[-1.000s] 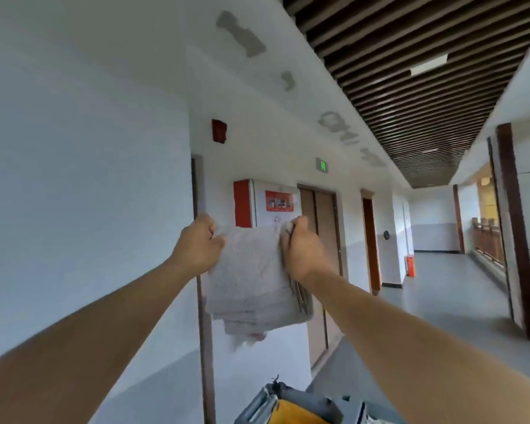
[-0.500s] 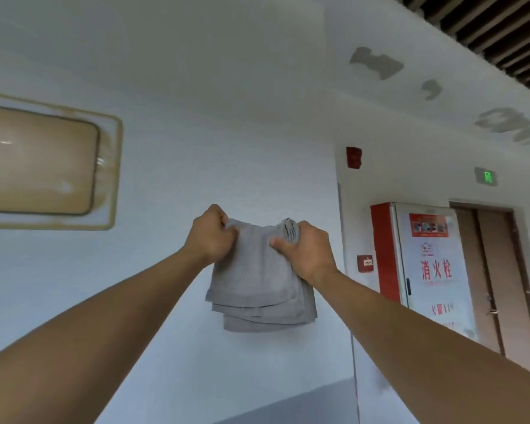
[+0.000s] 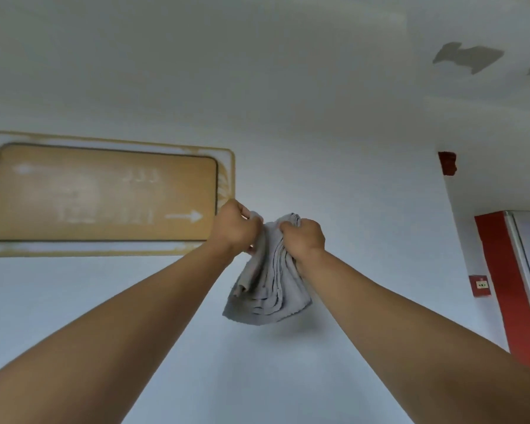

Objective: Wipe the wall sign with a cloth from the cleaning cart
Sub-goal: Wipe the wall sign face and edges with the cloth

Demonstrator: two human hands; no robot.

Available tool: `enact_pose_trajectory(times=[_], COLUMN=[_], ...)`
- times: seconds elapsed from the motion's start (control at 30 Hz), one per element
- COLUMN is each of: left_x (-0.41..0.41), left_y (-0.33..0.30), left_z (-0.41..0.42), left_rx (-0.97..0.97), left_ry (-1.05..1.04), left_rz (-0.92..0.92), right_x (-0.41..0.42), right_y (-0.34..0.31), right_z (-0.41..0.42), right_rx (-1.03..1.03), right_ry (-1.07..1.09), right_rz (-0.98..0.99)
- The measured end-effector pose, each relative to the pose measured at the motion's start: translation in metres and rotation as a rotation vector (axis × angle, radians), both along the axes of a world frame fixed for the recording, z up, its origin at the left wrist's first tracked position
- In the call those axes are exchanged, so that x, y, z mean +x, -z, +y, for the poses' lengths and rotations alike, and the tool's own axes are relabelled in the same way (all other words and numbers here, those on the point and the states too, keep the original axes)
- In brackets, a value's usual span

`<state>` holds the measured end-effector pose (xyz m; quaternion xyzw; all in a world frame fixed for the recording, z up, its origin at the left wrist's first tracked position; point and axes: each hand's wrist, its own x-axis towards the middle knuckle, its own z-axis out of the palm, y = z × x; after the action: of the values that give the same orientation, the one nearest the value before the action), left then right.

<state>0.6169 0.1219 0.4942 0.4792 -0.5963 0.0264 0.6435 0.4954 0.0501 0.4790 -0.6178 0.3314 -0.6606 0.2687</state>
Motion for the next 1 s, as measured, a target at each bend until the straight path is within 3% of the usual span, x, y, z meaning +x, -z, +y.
enact_pose_trajectory(times=[0.17,0.3,0.47,0.67,0.8,1.0], left_x=[0.026,0.051,0.062,0.079,0.088,0.108], left_y=[-0.014,-0.02,-0.011,0.002,0.015,0.031], left_z=[-0.007,-0.017,-0.026,-0.053,-0.077,-0.099], left_rx=[-0.035,0.029,0.065,0.183,0.233,0.074], left_ry=[-0.06,0.146,0.359,0.35,0.071,-0.407], left_rz=[-0.008,0.126,0.222,0.216,-0.035,-0.392], right_x=[0.063,0.083,0.092,0.106,0.109,0.126], right_y=[-0.01,-0.009,-0.002,0.014,0.035,0.057], right_z=[0.01,0.002,-0.022,-0.057,-0.082,-0.099], right_rx=[-0.017,-0.089,-0.148,-0.117,-0.197,-0.283], right_ry=[-0.167,-0.356,-0.303,-0.243,-0.004,0.15], right_rz=[-0.094,-0.161,-0.177,-0.029,0.217,0.261])
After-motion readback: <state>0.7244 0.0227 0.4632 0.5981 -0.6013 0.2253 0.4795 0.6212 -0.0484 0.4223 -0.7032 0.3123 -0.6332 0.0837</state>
